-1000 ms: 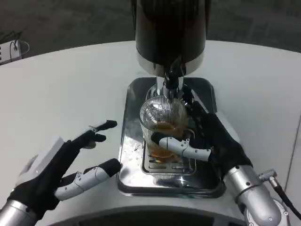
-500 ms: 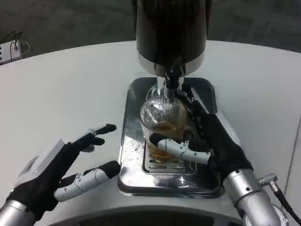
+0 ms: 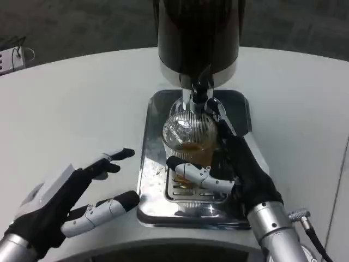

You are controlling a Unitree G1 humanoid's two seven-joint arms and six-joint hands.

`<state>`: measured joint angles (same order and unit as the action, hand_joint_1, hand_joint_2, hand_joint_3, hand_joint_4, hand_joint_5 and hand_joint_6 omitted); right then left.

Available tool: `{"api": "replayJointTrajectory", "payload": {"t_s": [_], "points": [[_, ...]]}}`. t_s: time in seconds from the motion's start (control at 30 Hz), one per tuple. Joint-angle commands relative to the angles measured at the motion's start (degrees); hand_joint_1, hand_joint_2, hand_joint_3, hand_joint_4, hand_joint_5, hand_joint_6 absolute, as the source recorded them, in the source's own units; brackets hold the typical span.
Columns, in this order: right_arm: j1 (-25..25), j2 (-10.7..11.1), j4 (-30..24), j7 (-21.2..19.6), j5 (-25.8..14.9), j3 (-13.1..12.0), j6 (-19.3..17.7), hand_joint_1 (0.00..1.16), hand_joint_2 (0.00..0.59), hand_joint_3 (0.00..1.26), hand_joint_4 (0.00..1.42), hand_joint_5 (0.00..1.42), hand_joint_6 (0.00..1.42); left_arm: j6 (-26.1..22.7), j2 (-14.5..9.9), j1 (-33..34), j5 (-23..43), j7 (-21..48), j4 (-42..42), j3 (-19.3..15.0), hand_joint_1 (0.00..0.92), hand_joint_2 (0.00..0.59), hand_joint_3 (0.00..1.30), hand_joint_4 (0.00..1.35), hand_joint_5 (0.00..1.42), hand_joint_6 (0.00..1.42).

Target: Grasp the cup under the faucet to collect the drink, then remove the cup.

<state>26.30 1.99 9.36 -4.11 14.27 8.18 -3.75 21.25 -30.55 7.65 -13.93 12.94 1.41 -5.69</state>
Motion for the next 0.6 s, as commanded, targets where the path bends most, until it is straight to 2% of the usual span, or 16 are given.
{"api": "replayJointTrajectory", "payload": {"t_s": [0.03, 0.43, 0.6], "points": [[0.6, -1.3, 1.9, -2.1, 0.6, 0.2, -1.6, 0.83, 0.193, 0.00, 0.08, 0.12, 0.10, -0.7, -1.0, -1.2, 0.3, 0.8, -0.8, -0.1, 0.000, 0.032, 0.21, 0.15, 0.22, 0.25], [2.1, -2.9, 4.8, -5.0, 0.8, 0.1, -2.9, 0.84, 0.195, 0.00, 0.07, 0.12, 0.10, -1.3, -2.0, -1.6, 0.4, 1.2, -1.8, -0.4, 0.000, 0.033, 0.21, 0.15, 0.22, 0.24], [2.9, -3.4, 5.9, -5.8, 1.0, 0.4, -3.4, 0.84, 0.195, 0.00, 0.07, 0.12, 0.10, -2.0, -2.3, -3.9, 0.0, 1.7, -4.9, -0.8, 0.000, 0.032, 0.21, 0.13, 0.21, 0.23]]}}
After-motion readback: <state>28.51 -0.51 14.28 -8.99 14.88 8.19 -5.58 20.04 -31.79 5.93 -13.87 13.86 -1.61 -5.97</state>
